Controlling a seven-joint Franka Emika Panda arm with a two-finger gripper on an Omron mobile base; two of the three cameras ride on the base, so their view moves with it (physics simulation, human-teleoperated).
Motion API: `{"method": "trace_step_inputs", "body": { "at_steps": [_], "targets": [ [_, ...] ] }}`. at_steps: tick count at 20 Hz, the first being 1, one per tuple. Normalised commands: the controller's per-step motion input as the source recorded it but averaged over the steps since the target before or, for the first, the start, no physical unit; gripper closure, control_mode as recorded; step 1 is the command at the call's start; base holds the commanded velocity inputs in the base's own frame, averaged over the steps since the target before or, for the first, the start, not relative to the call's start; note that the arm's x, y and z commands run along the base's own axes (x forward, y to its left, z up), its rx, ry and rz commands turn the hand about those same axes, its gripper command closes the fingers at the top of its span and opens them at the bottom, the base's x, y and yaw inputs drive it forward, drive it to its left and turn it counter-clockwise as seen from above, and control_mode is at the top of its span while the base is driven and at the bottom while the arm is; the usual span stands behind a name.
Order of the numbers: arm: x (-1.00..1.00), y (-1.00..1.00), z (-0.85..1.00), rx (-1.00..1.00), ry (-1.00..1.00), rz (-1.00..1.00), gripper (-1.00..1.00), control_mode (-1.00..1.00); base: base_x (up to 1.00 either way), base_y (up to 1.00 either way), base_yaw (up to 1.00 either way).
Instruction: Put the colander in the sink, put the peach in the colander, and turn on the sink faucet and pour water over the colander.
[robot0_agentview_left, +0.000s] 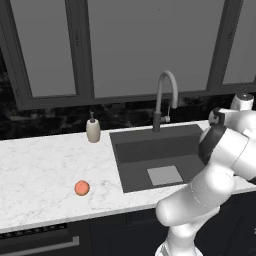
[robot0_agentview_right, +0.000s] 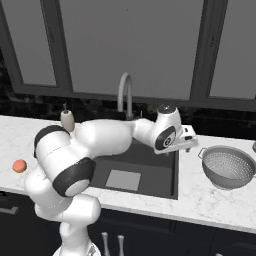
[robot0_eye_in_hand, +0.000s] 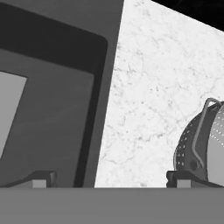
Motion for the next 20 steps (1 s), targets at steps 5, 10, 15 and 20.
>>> {"method": "trace_step_inputs", "body": {
  "at_steps": [5,10,15,20],
  "targets": [
    [0.08,-0.27,-0.07,0.00,0.00,-0.05,-1.00,-1.00,0.00,0.00,0.00],
    [-0.06,-0.14,0.00,0.00,0.00,-0.04,-1.00,-1.00,0.00,0.00,0.00],
    [-0.04,-0.38,-0.03,0.00,0.00,0.00,-1.00,-1.00,0.00,0.00,0.00],
    [0.00,-0.63,-0.12,0.00,0.00,0.00,-1.00,-1.00,0.00,0.00,0.00]
  ]
}}
